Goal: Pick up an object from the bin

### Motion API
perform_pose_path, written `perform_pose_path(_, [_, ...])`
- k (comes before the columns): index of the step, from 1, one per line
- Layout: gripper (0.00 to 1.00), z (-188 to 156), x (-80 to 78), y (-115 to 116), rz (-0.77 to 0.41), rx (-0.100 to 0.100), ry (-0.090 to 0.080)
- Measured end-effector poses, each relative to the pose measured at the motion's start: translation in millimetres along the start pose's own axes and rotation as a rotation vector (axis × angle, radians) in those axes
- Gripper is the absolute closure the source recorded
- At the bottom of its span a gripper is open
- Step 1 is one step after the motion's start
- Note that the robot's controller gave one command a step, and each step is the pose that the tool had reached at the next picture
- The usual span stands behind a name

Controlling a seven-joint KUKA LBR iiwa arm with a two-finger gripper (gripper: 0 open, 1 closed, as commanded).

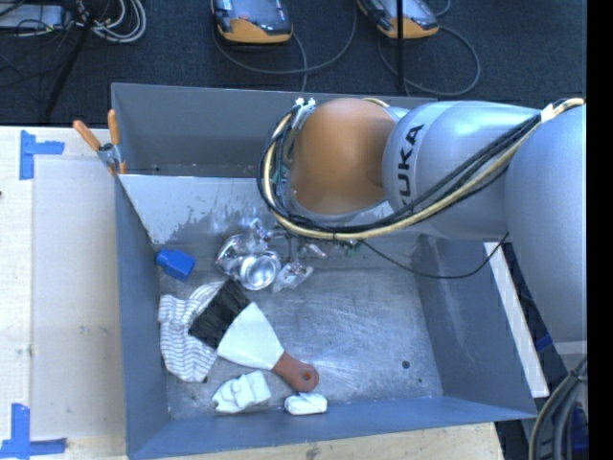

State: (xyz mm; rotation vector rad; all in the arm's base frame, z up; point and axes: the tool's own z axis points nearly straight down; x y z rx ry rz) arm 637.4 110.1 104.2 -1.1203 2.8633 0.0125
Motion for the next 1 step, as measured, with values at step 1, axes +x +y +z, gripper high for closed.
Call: perform_pose_path(1, [1.00, 0.0, 0.0, 0.0, 0.001, 0.000, 0.000])
